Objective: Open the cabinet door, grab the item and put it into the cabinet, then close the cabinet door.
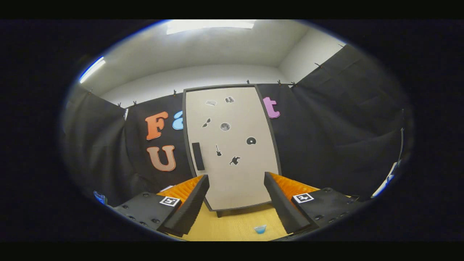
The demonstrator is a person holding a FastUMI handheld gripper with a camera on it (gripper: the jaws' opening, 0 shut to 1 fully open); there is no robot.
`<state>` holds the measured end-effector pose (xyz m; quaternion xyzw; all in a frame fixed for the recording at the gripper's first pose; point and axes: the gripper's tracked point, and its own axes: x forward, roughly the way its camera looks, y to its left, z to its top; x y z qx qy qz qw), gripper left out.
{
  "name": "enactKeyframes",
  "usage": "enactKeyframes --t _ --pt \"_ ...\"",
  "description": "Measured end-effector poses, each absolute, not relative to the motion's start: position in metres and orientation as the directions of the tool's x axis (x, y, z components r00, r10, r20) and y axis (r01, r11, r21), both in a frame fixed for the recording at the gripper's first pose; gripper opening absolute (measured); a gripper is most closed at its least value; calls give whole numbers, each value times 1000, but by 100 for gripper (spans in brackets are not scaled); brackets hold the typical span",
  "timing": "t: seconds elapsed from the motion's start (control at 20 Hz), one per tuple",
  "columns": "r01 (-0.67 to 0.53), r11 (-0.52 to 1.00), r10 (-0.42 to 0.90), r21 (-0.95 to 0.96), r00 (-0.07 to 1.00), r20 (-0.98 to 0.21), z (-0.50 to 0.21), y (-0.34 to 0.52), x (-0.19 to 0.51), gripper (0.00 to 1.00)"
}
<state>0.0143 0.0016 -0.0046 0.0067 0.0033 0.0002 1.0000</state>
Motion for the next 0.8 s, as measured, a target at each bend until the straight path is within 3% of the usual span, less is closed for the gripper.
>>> enactKeyframes --t 0.35,0.55,0.8 --pt "-79 997 79 9 997 20 9 32 53 97" --pt "-171 985 171 0 985 14 18 73 114 97" --pt "-198 979 196 -57 980 -29 16 113 205 97"
